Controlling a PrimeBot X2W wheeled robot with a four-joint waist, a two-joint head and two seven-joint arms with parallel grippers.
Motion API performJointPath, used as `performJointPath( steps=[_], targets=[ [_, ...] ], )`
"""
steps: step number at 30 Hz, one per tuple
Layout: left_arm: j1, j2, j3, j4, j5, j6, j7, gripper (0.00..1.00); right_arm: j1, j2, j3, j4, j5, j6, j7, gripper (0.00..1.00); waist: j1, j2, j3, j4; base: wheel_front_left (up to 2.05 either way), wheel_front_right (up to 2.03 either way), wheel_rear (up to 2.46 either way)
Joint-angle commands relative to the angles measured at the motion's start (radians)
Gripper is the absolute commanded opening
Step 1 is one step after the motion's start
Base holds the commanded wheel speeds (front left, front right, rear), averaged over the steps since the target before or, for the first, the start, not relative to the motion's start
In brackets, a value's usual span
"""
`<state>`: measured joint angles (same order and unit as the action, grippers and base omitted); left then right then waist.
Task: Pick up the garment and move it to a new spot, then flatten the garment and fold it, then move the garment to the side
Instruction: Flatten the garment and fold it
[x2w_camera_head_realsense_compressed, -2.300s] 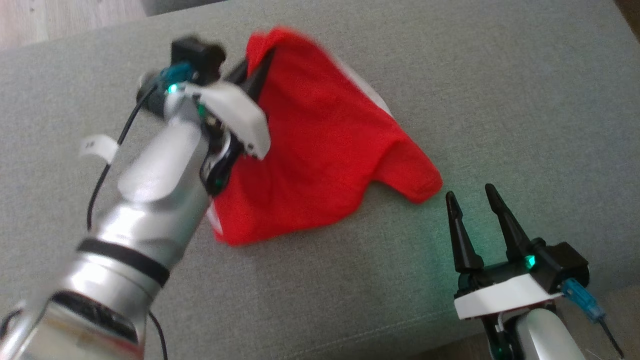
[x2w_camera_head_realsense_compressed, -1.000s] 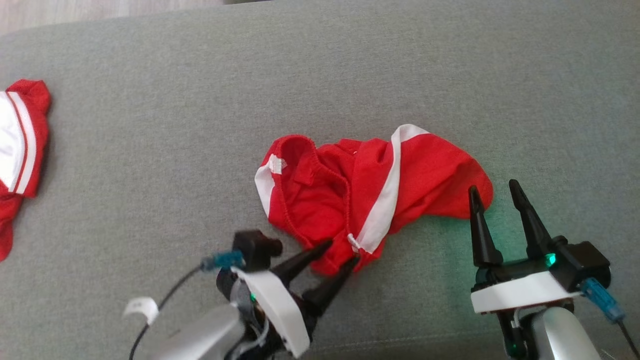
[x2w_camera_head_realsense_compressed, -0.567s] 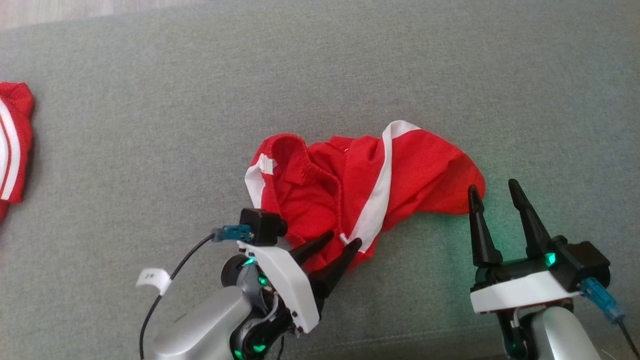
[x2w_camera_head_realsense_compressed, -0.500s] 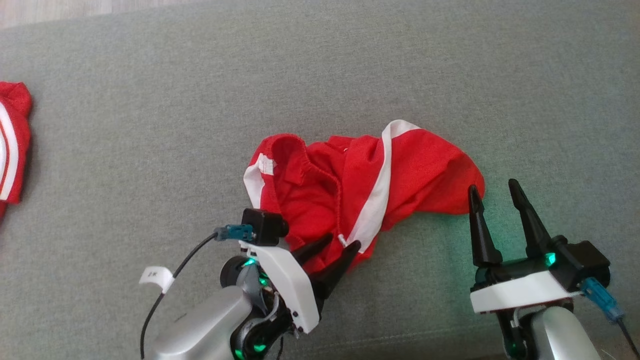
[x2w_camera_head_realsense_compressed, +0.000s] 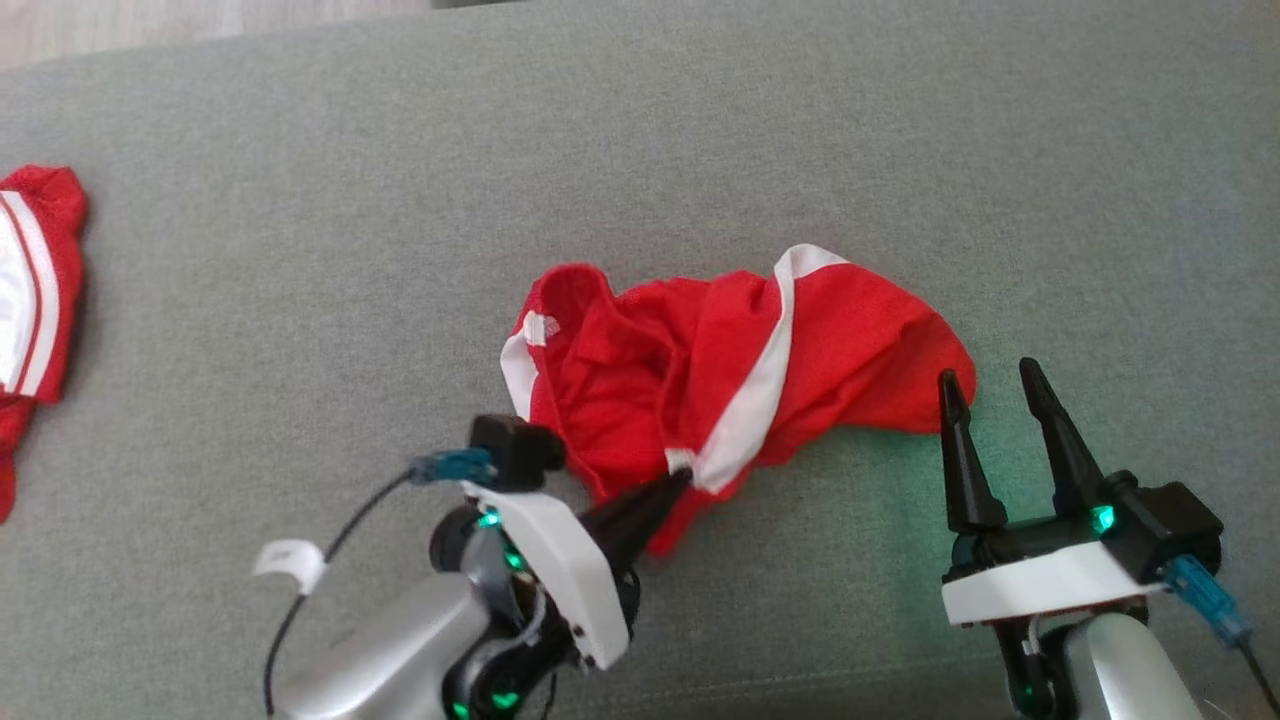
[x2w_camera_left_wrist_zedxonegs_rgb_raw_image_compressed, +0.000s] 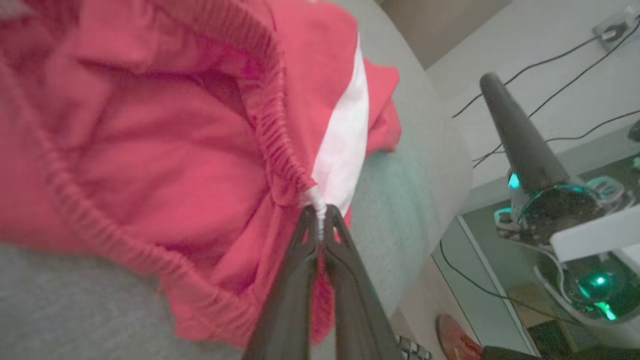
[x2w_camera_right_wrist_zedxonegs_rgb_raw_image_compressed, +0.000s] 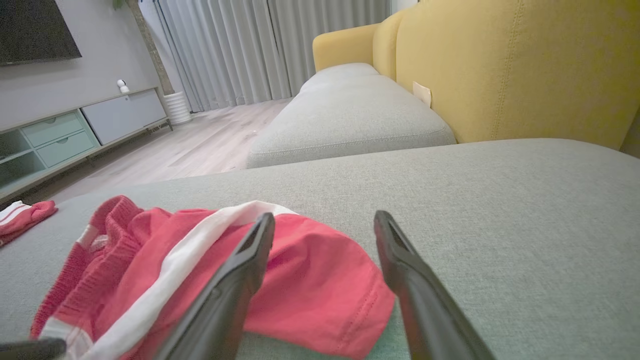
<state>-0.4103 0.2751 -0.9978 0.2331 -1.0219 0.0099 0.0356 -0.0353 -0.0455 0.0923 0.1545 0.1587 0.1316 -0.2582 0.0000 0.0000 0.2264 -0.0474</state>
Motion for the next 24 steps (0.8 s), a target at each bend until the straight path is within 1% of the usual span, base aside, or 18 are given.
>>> performJointPath(
  steps=[1, 3, 4, 5, 10, 11, 14, 18, 20, 22, 24],
  targets=[
    [-0.033, 0.026, 0.052, -0.055, 0.012, -0.011, -0.040, 0.00, -0.010, -0.005, 0.025, -0.033, 0.009, -0.001, -0.004, 1.00, 0.0000, 0.0000, -0.010, 0.004, 0.00, 0.00, 0.00],
    [-0.055, 0.030, 0.079, -0.085, 0.004, -0.034, -0.065, 0.00, -0.007, -0.005, 0.025, -0.031, 0.011, -0.001, -0.004, 1.00, 0.0000, 0.0000, -0.021, 0.007, 0.00, 0.00, 0.00],
    [-0.099, 0.032, 0.105, -0.111, -0.010, -0.060, -0.066, 0.00, -0.005, -0.005, 0.027, -0.027, 0.012, -0.001, -0.004, 1.00, 0.0000, 0.0000, -0.033, 0.007, 0.00, 0.00, 0.00],
    [-0.133, 0.036, 0.114, -0.119, -0.006, -0.069, -0.058, 0.00, -0.005, -0.005, 0.030, -0.025, 0.011, -0.001, -0.004, 1.00, 0.0000, 0.0000, -0.039, 0.004, 0.00, 0.00, 0.00],
    [-0.357, 0.036, 0.152, -0.093, 0.037, -0.094, -0.006, 0.00, -0.016, -0.005, 0.044, -0.026, 0.017, -0.001, -0.004, 1.00, 0.0000, 0.0000, -0.052, -0.041, 0.00, 0.00, 0.00],
    [-0.357, 0.036, 0.152, -0.093, 0.037, -0.094, -0.006, 0.00, -0.016, -0.005, 0.044, -0.026, 0.017, -0.001, -0.004, 1.00, 0.0000, 0.0000, -0.052, -0.041, 0.00, 0.00, 0.00],
    [-0.506, 0.010, 0.167, -0.029, 0.061, -0.115, 0.004, 0.00, -0.020, -0.005, 0.055, -0.023, 0.025, -0.001, -0.004, 1.00, 0.0000, 0.0000, -0.056, -0.089, 0.00, 0.00, 0.00],
    [-0.680, -0.034, 0.164, 0.067, 0.067, -0.135, -0.001, 0.00, -0.012, -0.005, 0.063, -0.016, 0.036, -0.001, -0.004, 1.00, 0.0000, 0.0000, -0.063, -0.150, 0.00, 0.00, 0.00],
    [-0.757, -0.042, 0.146, 0.095, 0.076, -0.139, -0.015, 0.00, -0.006, -0.005, 0.064, -0.014, 0.037, -0.001, -0.004, 1.00, 0.0000, 0.0000, -0.067, -0.170, 0.00, 0.00, 0.00],
    [-0.813, -0.044, 0.119, 0.085, 0.054, -0.140, -0.029, 0.00, 0.000, -0.005, 0.059, -0.017, 0.036, -0.001, -0.004, 1.00, 0.0000, 0.0000, -0.070, -0.177, 0.00, 0.00, 0.00],
    [-0.837, -0.026, 0.091, 0.043, 0.006, -0.140, -0.042, 0.00, 0.006, -0.005, 0.045, -0.021, 0.032, -0.001, -0.004, 1.00, 0.0000, 0.0000, -0.073, -0.170, 0.00, 0.00, 0.00]
  ],
)
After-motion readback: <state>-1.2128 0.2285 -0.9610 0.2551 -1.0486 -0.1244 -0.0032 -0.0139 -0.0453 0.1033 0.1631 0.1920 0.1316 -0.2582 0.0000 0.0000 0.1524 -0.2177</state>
